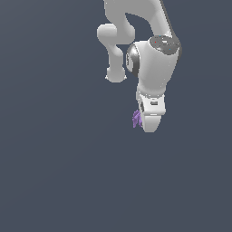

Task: Pick up the object and move it to a goal position.

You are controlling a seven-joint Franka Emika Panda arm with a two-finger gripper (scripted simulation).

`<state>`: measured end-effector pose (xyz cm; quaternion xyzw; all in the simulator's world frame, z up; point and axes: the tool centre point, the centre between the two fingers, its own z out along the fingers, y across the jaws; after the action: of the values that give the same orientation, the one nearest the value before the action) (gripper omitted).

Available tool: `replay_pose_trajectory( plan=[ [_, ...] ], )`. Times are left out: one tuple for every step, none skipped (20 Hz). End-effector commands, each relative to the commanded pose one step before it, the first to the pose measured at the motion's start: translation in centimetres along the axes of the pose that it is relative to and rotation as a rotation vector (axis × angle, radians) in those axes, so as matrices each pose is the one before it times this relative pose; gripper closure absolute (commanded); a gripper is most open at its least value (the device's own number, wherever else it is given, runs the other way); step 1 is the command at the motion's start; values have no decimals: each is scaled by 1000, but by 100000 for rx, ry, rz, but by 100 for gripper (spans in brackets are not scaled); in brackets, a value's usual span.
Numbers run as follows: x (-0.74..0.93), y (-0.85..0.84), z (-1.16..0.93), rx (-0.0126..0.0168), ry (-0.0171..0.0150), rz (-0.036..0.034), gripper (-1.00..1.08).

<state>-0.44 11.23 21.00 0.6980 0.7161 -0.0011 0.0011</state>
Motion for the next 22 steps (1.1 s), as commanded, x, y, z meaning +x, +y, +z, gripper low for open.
replay_pose_trajectory(
  plan=[
    [672, -770, -2998, 32, 27, -89, 108],
    [253, -277, -1189, 0, 0, 0, 108],
    [268, -275, -1183, 14, 52, -44, 108],
    [255, -271, -1185, 0, 0, 0, 108],
    [260, -269, -1183, 10, 59, -35, 108],
    [255, -264, -1179, 0, 0, 0, 108],
    [254, -259, -1173, 0, 0, 0, 108],
    [243, -252, -1155, 5, 65, -24, 108],
    [244, -241, -1123, 0, 0, 0, 108],
    [219, -231, -1100, 1, 69, -8, 108],
    [230, -220, -1060, 0, 0, 0, 108],
    [222, -208, -1023, 0, 0, 0, 108],
    [213, -194, -980, 0, 0, 0, 108],
    [202, -180, -929, 0, 0, 0, 108],
    [142, -160, -879, -10, 40, 55, 108],
    [175, -147, -804, 0, 0, 0, 108],
    [117, -127, -750, -11, 18, 66, 108],
    [149, -117, -680, 0, 0, 0, 108],
    [97, -97, -626, -10, 2, 68, 108],
    [125, -89, -562, 0, 0, 0, 108],
    [113, -76, -504, 0, 0, 0, 108],
    [64, -58, -453, -10, -3, 68, 108]
  ],
)
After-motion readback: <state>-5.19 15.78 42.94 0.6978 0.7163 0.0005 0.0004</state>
